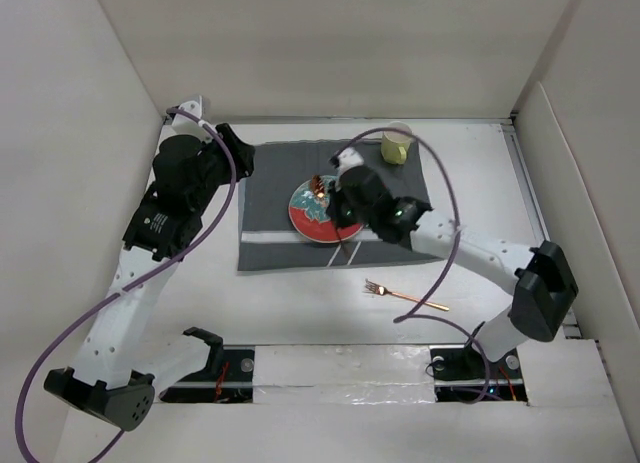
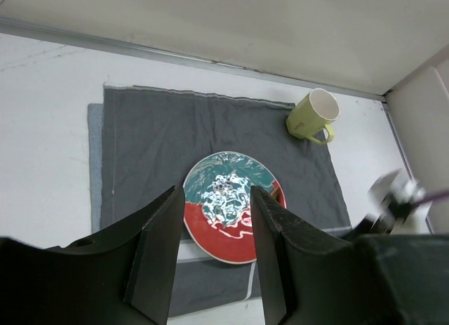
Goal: Set the dinner table for one person
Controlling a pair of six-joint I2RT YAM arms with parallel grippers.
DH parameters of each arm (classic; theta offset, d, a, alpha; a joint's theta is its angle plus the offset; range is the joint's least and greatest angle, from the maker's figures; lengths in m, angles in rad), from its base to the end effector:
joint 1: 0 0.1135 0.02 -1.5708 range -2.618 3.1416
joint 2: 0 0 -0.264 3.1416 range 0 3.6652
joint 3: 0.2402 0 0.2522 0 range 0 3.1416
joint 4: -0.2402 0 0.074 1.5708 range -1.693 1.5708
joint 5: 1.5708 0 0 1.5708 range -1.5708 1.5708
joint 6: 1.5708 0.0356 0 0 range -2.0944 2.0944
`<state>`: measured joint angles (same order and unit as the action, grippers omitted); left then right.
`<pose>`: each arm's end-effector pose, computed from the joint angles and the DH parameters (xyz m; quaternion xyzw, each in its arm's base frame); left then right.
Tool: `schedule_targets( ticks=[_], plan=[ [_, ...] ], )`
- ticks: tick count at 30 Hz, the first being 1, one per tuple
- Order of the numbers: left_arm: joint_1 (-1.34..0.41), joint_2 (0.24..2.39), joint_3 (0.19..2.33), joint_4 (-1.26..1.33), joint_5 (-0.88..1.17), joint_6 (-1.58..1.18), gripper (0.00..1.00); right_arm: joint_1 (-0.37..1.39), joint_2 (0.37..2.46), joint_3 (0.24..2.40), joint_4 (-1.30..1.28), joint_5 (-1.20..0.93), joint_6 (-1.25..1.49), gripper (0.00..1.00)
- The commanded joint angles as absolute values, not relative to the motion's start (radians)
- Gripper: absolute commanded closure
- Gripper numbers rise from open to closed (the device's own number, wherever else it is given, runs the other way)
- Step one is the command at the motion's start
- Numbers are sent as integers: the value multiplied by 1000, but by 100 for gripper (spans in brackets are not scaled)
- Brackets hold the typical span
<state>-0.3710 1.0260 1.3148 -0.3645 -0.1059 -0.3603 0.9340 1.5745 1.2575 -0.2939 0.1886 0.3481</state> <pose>0.1971 -0.0726 0.4583 -0.0321 0.7325 -0.2065 0.6479 0.2204 0.2868 0.2956 -0.2134 0.8580 0.2080 0.4184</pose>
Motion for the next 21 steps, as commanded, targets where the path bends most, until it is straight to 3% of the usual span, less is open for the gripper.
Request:
schedule_targets(
  ticks=[1,9,21],
  plan=[
    [-370,1029,1307,-304,-72,-368,61,789,1552,1232,-275,181,353,100],
    [-370,1037,1287,-294,-40,-371,61,468,1753,1357,-334,143,334,100],
    [-370,1026,1250,-288,-40,-368,61,379,2015,1581,-469,136,295,100]
  ],
)
